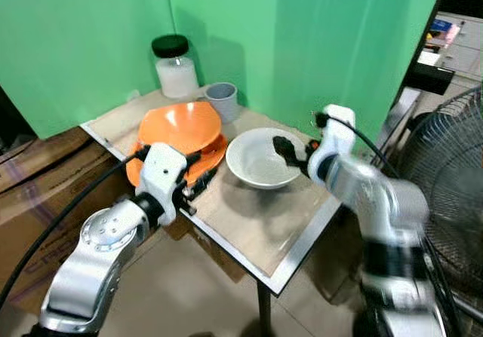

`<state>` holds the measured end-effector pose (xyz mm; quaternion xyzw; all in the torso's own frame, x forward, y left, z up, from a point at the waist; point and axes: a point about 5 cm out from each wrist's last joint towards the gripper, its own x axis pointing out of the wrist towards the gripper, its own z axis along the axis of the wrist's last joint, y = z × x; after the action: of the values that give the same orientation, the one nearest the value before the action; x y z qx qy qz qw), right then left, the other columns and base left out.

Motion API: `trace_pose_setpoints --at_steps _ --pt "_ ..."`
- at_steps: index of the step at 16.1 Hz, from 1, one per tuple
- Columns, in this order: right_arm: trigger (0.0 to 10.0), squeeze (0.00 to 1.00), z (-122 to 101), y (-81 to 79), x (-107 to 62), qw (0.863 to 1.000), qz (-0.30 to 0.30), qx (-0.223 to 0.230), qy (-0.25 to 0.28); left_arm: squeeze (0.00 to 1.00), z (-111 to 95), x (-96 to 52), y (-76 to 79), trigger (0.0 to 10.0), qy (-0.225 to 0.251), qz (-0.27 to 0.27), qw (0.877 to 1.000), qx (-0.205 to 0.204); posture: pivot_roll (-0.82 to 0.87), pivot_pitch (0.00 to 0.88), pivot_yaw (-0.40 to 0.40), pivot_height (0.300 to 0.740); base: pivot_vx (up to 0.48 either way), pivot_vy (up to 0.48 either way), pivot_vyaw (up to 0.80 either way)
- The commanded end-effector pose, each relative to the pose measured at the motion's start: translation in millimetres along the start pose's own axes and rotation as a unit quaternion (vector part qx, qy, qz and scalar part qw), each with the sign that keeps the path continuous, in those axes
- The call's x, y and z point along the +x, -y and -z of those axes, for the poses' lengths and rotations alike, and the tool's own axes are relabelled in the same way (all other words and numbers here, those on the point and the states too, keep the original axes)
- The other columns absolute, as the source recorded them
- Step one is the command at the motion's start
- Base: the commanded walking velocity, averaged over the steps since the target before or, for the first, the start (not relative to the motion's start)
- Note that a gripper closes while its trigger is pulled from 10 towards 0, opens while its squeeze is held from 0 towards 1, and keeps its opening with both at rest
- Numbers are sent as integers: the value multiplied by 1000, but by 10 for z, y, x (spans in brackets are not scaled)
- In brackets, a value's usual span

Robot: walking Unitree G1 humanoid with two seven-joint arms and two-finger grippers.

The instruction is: Setting the table

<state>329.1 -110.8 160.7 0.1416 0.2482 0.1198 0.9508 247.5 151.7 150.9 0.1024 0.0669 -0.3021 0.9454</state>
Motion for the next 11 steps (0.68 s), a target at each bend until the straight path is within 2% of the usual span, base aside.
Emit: trace_pose_setpoints --at_steps 1,3,5,7,8,9,10,11 --pt "10000 0 5 1 62 1000 8 9 -12 0 7 -36 14 10000 -9 17 1000 5 54 0 74 740 0 0 0" --pt "10000 0 -55 40 176 999 38 -12 -14 0 86 -103 35 10000 -34 36 999 11 62 0 67 740 0 0 0" --pt "10000 0 -105 89 275 998 56 1 -25 0 110 -130 42 10000 -41 44 998 11 66 0 60 740 0 0 0" --pt "10000 0 -81 96 314 998 49 0 -43 0 108 -132 47 10000 -42 47 998 9 66 0 59 740 0 0 0" --pt "8392 0 -60 101 325 998 43 -6 -53 0 111 -135 51 10000 -43 48 998 9 64 0 60 740 0 0 0" --pt "3451 0 -45 109 325 997 34 -11 -62 0 113 -135 56 10000 -43 50 998 10 62 0 62 740 0 0 0" --pt "2824 0 -43 119 325 997 31 -13 -66 0 113 -133 57 10000 -43 51 998 10 60 0 63 740 0 0 0" --pt "510 0 -42 139 331 997 29 -14 -72 0 111 -129 58 10000 -43 52 998 10 57 0 65 740 0 0 0"
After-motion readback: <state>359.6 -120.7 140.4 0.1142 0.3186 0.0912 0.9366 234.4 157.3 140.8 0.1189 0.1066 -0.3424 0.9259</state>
